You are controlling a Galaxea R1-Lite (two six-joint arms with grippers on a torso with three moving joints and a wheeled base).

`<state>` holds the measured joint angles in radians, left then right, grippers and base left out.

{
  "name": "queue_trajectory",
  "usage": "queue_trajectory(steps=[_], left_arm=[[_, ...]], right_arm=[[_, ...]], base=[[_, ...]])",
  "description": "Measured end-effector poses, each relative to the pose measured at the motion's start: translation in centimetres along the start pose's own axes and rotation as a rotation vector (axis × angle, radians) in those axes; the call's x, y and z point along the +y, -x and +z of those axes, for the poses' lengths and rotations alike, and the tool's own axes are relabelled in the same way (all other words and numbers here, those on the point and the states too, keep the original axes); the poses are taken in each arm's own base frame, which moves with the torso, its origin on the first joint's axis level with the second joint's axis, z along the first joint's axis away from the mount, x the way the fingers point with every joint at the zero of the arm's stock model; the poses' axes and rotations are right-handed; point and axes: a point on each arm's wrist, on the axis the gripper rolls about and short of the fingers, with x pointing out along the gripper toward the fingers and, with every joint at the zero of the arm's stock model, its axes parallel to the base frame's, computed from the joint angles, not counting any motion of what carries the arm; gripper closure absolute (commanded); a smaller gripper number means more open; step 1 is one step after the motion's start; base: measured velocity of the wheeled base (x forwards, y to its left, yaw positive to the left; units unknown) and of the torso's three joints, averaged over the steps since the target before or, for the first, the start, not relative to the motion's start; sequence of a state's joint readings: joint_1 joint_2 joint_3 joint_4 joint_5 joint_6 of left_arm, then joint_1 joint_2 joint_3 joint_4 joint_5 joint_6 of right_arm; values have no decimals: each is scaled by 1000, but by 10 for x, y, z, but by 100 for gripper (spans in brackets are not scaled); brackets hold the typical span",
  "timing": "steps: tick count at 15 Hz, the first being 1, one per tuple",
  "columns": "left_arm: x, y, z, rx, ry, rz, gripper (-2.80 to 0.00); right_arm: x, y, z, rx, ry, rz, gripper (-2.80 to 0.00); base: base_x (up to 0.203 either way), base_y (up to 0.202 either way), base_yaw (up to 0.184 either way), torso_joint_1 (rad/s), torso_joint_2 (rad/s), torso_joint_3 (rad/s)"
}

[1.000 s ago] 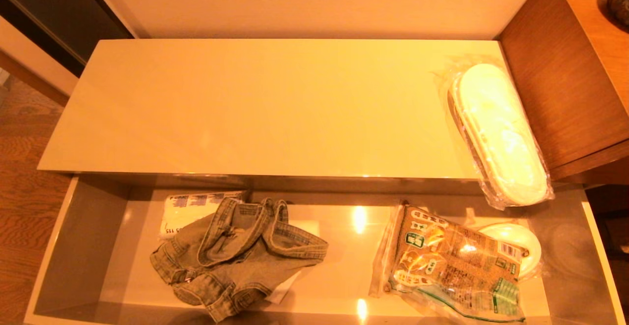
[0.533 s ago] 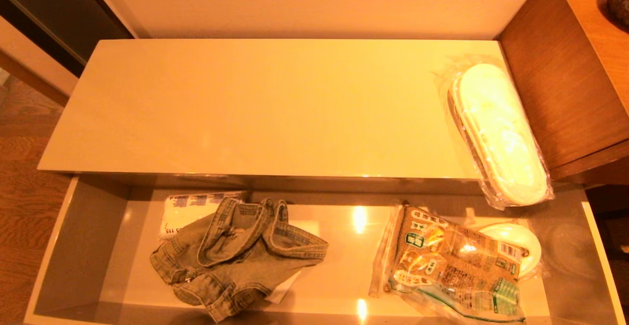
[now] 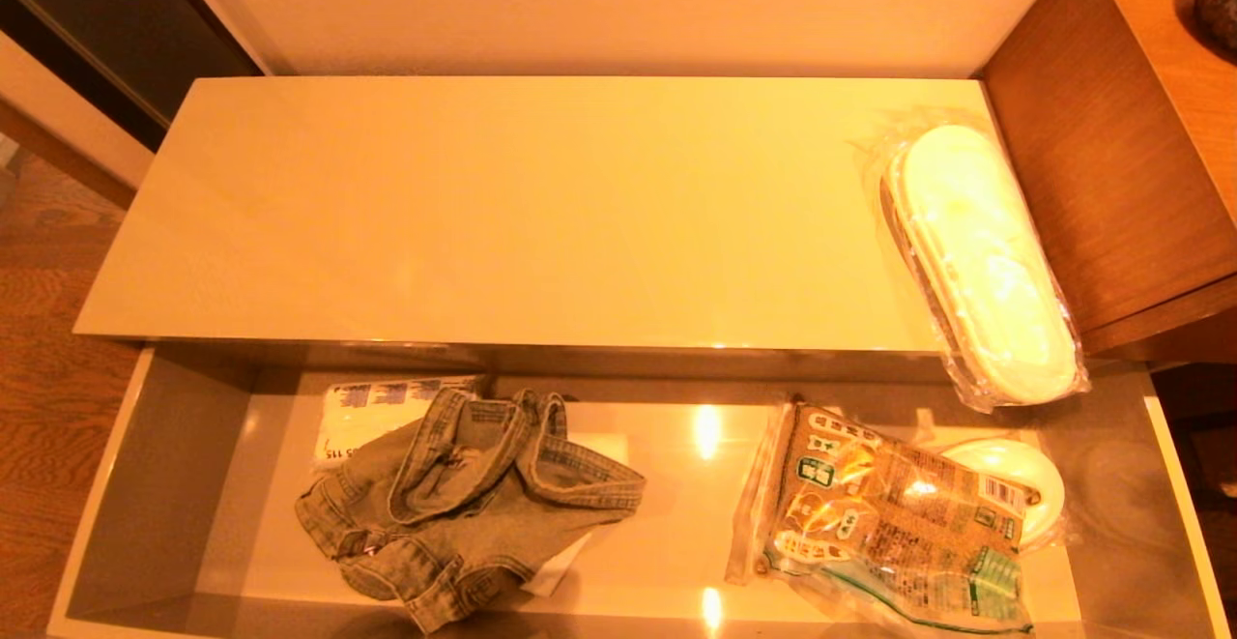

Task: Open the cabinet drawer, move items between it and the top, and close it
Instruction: Take out the shorts from the drawer

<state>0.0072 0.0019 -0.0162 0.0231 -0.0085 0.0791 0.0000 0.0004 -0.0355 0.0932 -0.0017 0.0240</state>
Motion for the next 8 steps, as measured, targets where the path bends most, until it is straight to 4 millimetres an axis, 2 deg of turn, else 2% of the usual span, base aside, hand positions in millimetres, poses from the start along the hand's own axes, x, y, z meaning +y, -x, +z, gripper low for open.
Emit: queue_trajectory(steps=[2,3,4,7,8], left_arm=[[0,2,5,21,-23,-1,0],[1,6,17,30,-39,1,0],[3,12,34,33,-54,5,0],[10,48,113,48,-92,88,0],[12,56,127,87,-100,126,0]], right_arm=[[0,0,0,0,0,0,0],[0,0,0,0,-1,0,0],[0,0,0,0,0,0,0],[0,0,0,0,0,0,0],[0,0,0,0,0,0,0]], base=[[0,0,0,0,0,0],[0,0,0,0,0,0],[0,0,0,0,0,0],[0,0,0,0,0,0],[0,0,0,0,0,0]])
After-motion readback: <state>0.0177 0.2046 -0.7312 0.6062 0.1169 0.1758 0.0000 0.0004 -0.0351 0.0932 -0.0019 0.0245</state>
